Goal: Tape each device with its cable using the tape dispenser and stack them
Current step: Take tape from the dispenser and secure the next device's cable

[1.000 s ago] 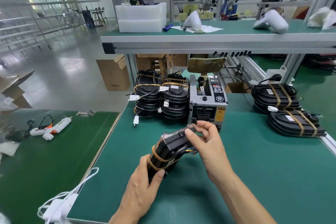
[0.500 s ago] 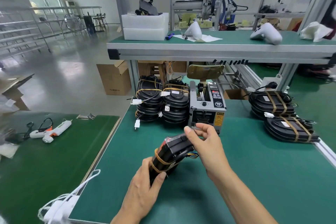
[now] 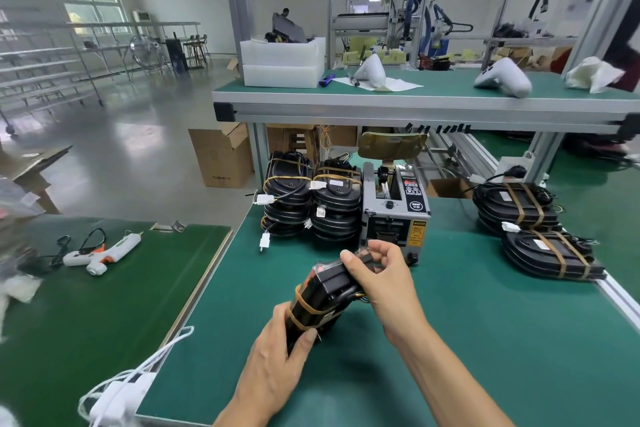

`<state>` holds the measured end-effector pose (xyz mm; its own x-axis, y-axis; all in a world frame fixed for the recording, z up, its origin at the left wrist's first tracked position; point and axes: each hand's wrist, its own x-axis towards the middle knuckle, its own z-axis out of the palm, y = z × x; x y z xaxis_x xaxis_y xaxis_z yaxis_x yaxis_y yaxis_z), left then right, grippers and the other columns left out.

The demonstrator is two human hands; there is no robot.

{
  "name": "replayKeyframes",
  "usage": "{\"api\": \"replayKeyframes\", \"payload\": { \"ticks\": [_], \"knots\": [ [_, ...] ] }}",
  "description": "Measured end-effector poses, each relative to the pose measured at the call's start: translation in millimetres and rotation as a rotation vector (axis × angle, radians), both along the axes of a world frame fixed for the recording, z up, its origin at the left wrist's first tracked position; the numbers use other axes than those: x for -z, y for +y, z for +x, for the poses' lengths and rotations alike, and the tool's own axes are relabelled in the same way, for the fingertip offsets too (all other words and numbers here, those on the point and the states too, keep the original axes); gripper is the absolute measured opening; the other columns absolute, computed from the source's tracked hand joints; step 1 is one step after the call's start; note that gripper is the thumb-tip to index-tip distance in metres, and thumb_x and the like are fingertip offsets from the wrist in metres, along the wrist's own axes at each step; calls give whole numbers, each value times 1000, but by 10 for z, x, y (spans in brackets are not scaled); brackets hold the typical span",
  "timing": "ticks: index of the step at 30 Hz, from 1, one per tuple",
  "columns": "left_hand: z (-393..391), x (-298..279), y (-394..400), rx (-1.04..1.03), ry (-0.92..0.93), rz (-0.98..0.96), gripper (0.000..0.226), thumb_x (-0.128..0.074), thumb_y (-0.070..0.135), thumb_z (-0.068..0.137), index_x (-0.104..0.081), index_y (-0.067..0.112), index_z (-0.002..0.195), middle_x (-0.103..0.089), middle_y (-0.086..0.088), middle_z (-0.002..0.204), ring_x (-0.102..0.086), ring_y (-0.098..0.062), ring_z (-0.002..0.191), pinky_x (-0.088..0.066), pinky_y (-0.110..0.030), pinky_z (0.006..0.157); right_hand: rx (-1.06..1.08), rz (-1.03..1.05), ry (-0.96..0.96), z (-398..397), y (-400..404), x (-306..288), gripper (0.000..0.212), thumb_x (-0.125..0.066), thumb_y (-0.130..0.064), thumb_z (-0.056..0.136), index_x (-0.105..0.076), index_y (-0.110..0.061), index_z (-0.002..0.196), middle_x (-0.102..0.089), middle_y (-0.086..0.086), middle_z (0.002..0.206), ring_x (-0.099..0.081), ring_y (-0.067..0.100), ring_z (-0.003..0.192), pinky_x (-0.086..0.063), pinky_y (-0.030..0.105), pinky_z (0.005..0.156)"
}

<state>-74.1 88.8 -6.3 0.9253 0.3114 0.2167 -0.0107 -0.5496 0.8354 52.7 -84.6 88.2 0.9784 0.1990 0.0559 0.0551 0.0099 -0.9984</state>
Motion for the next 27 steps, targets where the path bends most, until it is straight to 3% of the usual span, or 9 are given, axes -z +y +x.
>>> {"api": "replayKeyframes", "payload": {
  "ticks": [3, 7, 10, 13, 15, 18, 22, 27],
  "knots": [
    [5, 6, 6, -3, 3, 7, 62, -41, 93, 88, -48, 44, 126, -72, 15, 103, -70, -10, 89, -54, -30, 83, 10, -67, -27, -14, -15, -20, 75, -85, -72, 56, -53, -43, 118, -68, -15, 112, -66, -7, 96, -58, 27, 81],
    [9, -4, 20, -20, 15, 6, 48, -43, 90, 90, -45, 54, 122, -71, 22, 100, -69, -8, 87, -49, -17, 77, -32, -78, -18, -27, -65, -10, 93, -84, -82, 52, -50, -43, 129, -67, -17, 117, -66, -6, 101, -57, 29, 90],
    [10, -27, 15, -42, 38, -16, 31, -48, 80, 95, -46, 59, 118, -73, 18, 91, -68, -9, 82, -48, -13, 73, -91, 71, 76, -38, -133, 16, 95, -76, -87, 57, -52, -39, 135, -71, -18, 122, -67, -4, 110, -53, 28, 92],
    [2, -56, 29, -90, 62, -64, 21, -52, 68, 97, -53, 56, 113, -73, 17, 91, -68, -7, 88, -48, -12, 73, -150, 300, 225, -63, -201, 106, 74, -77, -65, 73, -55, -32, 135, -71, -15, 129, -65, 7, 122, -55, 31, 95],
    [0, -108, 30, -118, 82, -108, 20, -53, 67, 99, -58, 53, 111, -74, 17, 94, -68, -5, 91, -47, -12, 73, -171, 432, 284, -92, -249, 183, 81, -81, -58, 71, -51, -25, 139, -69, -11, 136, -65, 20, 127, -53, 38, 101],
    [18, -209, 5, -119, 110, -187, 33, -53, 65, 96, -67, 42, 115, -75, 21, 104, -68, 2, 101, -47, -18, 81, -180, 501, 311, -135, -308, 263, 90, -87, -57, 68, -47, -25, 143, -67, -9, 139, -67, 25, 126, -51, 44, 105],
    [134, -336, 20, -156, 230, -286, 37, -52, 64, 101, -69, 32, 111, -74, 23, 103, -66, 8, 95, -48, -26, 84, -115, 443, 293, -166, -369, 349, 70, -69, -46, 85, -41, -28, 147, -67, -5, 140, -70, 25, 121, -49, 47, 108],
    [489, -526, 19, -147, 429, -593, 47, -54, 57, 108, -72, 15, 121, -82, -4, 112, -76, -29, 110, -59, -49, 100, -62, 183, 67, -488, -668, 381, 55, -69, -36, 94, -45, -32, 143, -69, -6, 134, -69, 17, 122, -51, 44, 105]
  ]
}}
